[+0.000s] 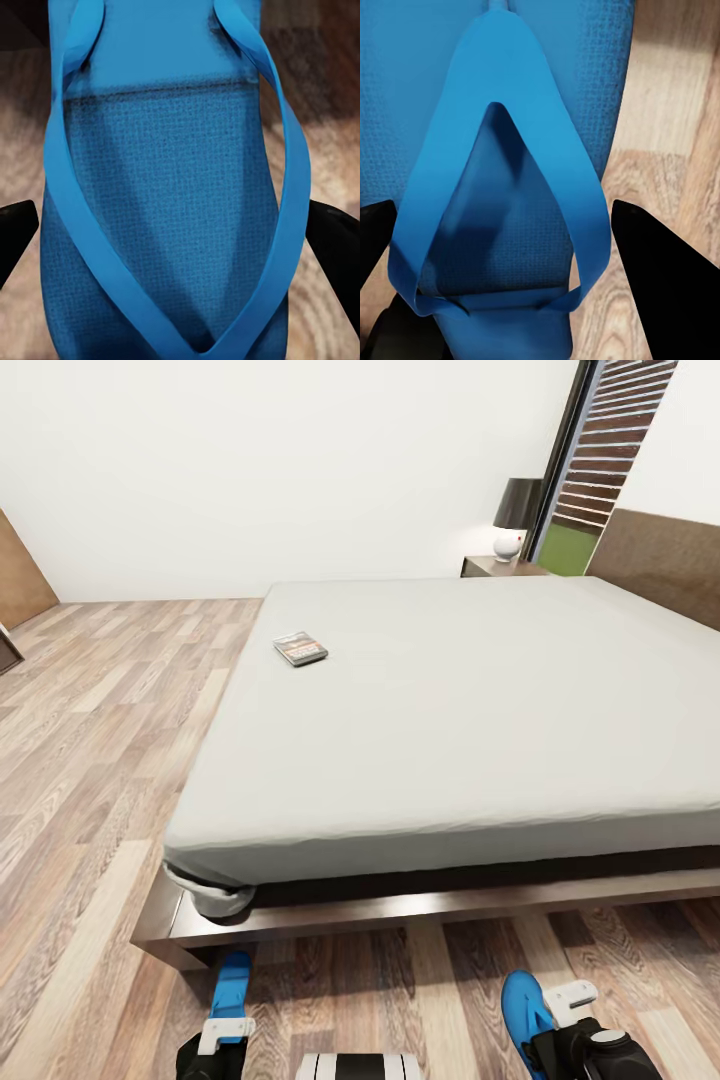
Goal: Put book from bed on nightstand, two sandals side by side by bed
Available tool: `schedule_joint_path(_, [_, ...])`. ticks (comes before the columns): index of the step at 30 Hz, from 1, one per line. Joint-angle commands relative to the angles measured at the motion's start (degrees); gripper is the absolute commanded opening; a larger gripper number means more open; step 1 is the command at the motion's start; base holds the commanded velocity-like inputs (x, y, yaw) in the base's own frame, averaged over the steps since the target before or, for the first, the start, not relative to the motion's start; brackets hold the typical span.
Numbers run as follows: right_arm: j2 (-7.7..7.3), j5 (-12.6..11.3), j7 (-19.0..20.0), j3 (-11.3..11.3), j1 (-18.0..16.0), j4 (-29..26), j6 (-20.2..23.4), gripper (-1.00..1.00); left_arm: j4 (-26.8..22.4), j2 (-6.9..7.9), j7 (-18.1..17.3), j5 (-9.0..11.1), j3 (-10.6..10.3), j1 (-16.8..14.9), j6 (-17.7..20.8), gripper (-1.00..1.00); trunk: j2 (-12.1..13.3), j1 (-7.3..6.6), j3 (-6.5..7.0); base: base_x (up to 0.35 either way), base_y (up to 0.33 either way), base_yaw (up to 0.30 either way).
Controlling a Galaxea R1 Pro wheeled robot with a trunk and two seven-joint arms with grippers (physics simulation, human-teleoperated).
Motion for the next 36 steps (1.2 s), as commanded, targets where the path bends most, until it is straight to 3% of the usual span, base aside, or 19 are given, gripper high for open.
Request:
schedule_joint_path(1, [0.0,0.6,0.5,0.0,0.0,-0.1,0.2,-1.0,0.0,0.04,0.3,0.4,-0.5,0.0,-0.2,-1.0,0.0,-0.01,-0.04,0.005,0.007,0.0])
schedule_joint_path(5, [0.0,0.7,2.1,0.0,0.0,-0.1,0.2,-1.0,0.0,0.05,0.3,0.4,-0.5,0.0,-0.2,-1.0,0.0,-0.01,-0.04,0.002,0.003,0.0])
schedule_joint_path(23, [0.02,0.8,4.0,-0.1,0.0,-0.1,0.3,-1.0,-0.5,-0.09,0.3,0.4,-0.8,-0.1,-0.2,-1.0,-0.3,0.45,-4.03,0.0,0.0,0.0])
schedule_joint_path(30, [0.02,0.8,4.0,0.0,0.0,-0.1,0.3,-1.0,-2.4,-0.23,0.3,0.4,-0.8,-0.2,-0.1,-1.0,-0.3,0.45,-4.03,0.0,0.0,0.0])
schedule_joint_path(36, [0.08,0.8,4.0,0.0,0.0,-0.1,0.3,-1.0,-3.7,-0.27,0.3,0.4,-0.8,-0.3,-0.1,-1.0,-0.3,0.56,-4.92,0.0,0.0,0.0])
